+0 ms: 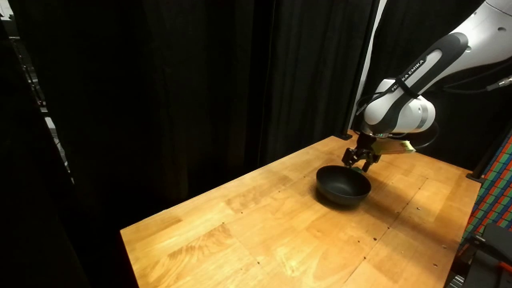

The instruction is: Put the green block in the bowl

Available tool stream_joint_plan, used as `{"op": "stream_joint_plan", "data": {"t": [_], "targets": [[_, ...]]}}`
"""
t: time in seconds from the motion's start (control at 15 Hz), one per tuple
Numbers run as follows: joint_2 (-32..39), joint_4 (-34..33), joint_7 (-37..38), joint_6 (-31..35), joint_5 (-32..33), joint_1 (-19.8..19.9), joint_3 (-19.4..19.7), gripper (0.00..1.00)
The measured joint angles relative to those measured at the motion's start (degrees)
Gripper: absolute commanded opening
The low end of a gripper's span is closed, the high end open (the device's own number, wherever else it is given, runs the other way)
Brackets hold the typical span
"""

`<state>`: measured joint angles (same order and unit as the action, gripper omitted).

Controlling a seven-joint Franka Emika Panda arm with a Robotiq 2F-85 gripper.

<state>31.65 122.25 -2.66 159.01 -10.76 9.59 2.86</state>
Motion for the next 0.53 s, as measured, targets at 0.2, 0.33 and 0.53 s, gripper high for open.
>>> {"op": "stream_joint_plan", "data": {"t": [0.2, 0.33, 0.53], "targets": [[0.55, -0.63, 0.01, -1.31, 0.00, 0.05, -0.12, 0.34], [0.45, -1.29, 0.06, -2.49, 0.00, 0.08, -0.18, 0.18], [0.20, -1.80, 0.27, -2.94, 0.00, 0.16, 0.23, 0.17]]}}
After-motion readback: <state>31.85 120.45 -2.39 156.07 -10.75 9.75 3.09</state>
